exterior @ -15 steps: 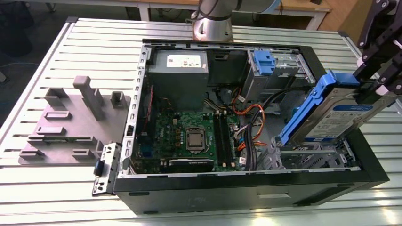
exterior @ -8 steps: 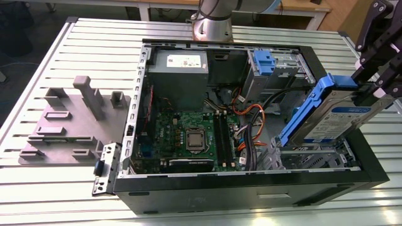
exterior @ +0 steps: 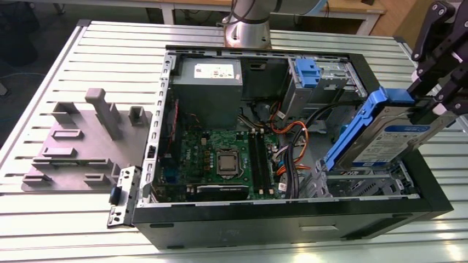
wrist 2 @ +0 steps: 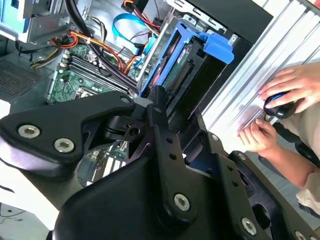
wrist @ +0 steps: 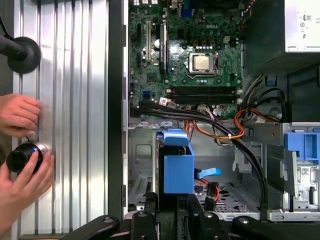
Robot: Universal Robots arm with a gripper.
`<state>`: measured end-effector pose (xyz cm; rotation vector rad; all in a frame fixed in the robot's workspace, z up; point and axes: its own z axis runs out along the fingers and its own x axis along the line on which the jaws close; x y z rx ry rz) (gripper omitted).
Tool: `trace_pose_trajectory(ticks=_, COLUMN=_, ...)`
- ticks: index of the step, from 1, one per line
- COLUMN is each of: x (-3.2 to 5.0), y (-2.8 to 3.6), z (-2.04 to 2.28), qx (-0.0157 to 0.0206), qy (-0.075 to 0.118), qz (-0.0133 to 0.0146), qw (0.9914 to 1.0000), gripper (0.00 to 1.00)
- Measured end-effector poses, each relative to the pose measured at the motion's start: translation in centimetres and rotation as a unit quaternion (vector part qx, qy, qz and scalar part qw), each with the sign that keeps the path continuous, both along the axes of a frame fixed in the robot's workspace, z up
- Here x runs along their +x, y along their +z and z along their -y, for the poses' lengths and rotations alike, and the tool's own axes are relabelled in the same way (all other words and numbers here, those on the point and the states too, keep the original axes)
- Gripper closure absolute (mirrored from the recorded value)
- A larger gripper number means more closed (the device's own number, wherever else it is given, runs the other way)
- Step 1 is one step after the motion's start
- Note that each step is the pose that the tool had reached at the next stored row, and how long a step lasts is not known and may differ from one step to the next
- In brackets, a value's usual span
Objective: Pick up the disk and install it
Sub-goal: 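Pick up the disk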
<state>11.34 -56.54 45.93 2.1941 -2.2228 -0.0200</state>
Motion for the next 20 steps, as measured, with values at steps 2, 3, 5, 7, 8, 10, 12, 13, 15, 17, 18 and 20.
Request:
trace_pose_trajectory(ticks=2, x=-0.01, y=-0.05, z=-0.01, qx=0.0, qy=0.005, qz=0.0003, qw=0.99999, gripper=0.65)
trace_pose_trajectory(ticks=3, x=-0.03, y=-0.07, z=-0.01, qx=0.0, qy=0.006, qz=0.0004, qw=0.99998, gripper=0.65)
trace_pose_trajectory(ticks=5, x=-0.18, y=-0.15, z=-0.01, qx=0.0, qy=0.008, qz=0.0007, qw=0.99997, gripper=0.65)
trace_pose_trajectory(ticks=7, x=-0.31, y=-0.22, z=-0.01, qx=0.0001, qy=0.009, qz=0.0008, qw=0.99996, gripper=0.65)
trace_pose_trajectory(ticks=8, x=-0.32, y=-0.31, z=-0.01, qx=0.0001, qy=0.009, qz=0.0008, qw=0.99996, gripper=0.65)
trace_pose_trajectory(ticks=10, x=-0.32, y=-0.61, z=-0.01, qx=0.0, qy=0.009, qz=0.0009, qw=0.99996, gripper=0.65)
trace_pose_trajectory(ticks=12, x=-0.32, y=-0.81, z=-0.01, qx=0.0, qy=0.009, qz=0.0009, qw=0.99996, gripper=0.65)
trace_pose_trajectory(ticks=13, x=-0.3, y=-0.88, z=-0.01, qx=0.0001, qy=0.009, qz=0.0008, qw=0.99996, gripper=0.65)
trace_pose_trajectory(ticks=15, x=-0.26, y=-1.04, z=-0.01, qx=0.0002, qy=0.008, qz=0.0008, qw=0.99997, gripper=0.65)
trace_pose_trajectory(ticks=17, x=-0.24, y=-1.26, z=-0.01, qx=0.0003, qy=0.008, qz=0.0008, qw=0.99997, gripper=0.65)
trace_pose_trajectory(ticks=18, x=-0.23, y=-1.37, z=-0.01, qx=0.0003, qy=0.007, qz=0.0009, qw=0.99997, gripper=0.65)
trace_pose_trajectory(ticks=20, x=-0.22, y=-1.47, z=-0.01, qx=0.0002, qy=0.007, qz=0.0008, qw=0.99998, gripper=0.65)
